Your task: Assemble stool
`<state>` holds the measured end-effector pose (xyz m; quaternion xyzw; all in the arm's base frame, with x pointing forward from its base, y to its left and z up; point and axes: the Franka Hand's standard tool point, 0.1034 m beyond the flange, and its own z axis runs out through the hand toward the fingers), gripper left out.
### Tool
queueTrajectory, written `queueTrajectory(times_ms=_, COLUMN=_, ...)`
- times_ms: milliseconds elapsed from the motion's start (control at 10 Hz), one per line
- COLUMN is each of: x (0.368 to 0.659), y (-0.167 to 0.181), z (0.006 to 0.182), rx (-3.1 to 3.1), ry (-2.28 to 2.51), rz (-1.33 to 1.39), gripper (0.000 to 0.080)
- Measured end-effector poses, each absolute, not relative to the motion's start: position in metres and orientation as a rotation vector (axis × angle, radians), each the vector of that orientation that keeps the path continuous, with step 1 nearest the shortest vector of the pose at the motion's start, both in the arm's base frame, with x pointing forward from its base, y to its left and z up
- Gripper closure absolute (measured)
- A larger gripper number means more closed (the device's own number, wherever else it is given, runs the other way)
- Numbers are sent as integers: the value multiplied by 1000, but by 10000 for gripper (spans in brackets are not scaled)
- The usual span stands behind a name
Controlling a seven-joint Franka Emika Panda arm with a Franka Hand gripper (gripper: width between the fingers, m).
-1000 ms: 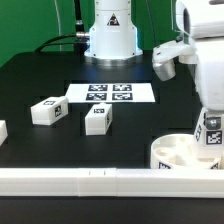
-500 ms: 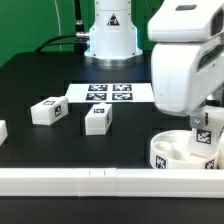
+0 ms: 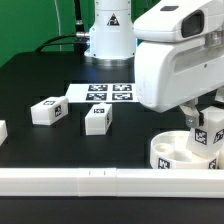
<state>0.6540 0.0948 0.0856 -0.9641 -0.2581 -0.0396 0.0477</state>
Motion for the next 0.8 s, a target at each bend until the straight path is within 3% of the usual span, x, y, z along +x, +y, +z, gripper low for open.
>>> queueTrajectory(times_ms=800, x=655, y=96, z=84, rx=-3010, ry=158, rz=-119, gripper=459)
